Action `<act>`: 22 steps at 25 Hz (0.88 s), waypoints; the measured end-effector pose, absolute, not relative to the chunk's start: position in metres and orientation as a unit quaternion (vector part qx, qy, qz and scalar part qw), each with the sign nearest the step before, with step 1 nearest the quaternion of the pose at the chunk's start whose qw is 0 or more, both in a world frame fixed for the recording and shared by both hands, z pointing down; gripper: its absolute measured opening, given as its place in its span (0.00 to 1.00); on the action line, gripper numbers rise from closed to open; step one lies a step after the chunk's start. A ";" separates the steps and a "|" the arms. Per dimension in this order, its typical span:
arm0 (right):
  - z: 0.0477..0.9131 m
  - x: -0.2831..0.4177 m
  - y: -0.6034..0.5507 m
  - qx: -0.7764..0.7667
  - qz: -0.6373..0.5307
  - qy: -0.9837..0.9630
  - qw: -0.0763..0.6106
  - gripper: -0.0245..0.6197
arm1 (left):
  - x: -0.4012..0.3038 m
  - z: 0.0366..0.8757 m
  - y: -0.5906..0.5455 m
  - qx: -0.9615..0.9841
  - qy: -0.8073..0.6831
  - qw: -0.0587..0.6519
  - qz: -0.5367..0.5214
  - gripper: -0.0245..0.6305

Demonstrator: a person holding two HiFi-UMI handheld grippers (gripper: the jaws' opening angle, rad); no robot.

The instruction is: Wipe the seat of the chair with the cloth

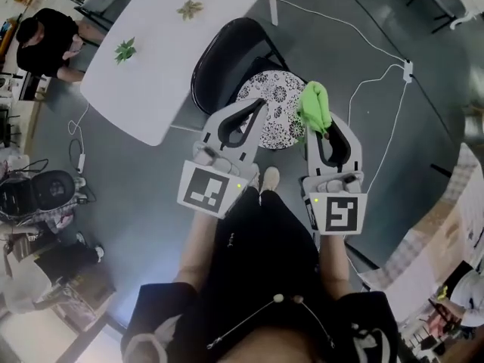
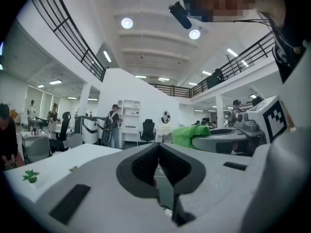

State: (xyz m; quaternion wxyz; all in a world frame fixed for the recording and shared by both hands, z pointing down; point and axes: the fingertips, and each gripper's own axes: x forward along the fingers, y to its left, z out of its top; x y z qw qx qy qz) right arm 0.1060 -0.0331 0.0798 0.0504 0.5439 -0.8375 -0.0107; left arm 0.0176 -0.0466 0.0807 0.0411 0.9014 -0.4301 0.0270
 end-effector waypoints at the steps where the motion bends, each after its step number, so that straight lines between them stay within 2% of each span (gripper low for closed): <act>1: 0.070 0.105 -0.029 0.543 -0.015 -0.839 0.039 0.18 | 0.017 0.069 -0.043 0.902 -0.431 0.030 0.018 0.05; 9: 0.038 0.133 -0.025 0.559 -0.062 -0.827 0.015 0.17 | 0.027 0.033 -0.043 0.900 -0.436 -0.014 -0.015 0.05; 14: 0.019 0.128 -0.018 0.567 -0.077 -0.820 -0.002 0.17 | 0.008 0.015 -0.037 0.897 -0.439 -0.034 -0.037 0.05; 17: 0.013 0.129 -0.018 0.566 -0.085 -0.820 -0.009 0.17 | 0.003 0.015 -0.038 0.895 -0.441 -0.040 -0.047 0.05; 22: 0.035 0.166 -0.051 0.558 -0.063 -0.826 -0.042 0.17 | 0.033 0.036 -0.067 0.891 -0.451 -0.046 -0.037 0.05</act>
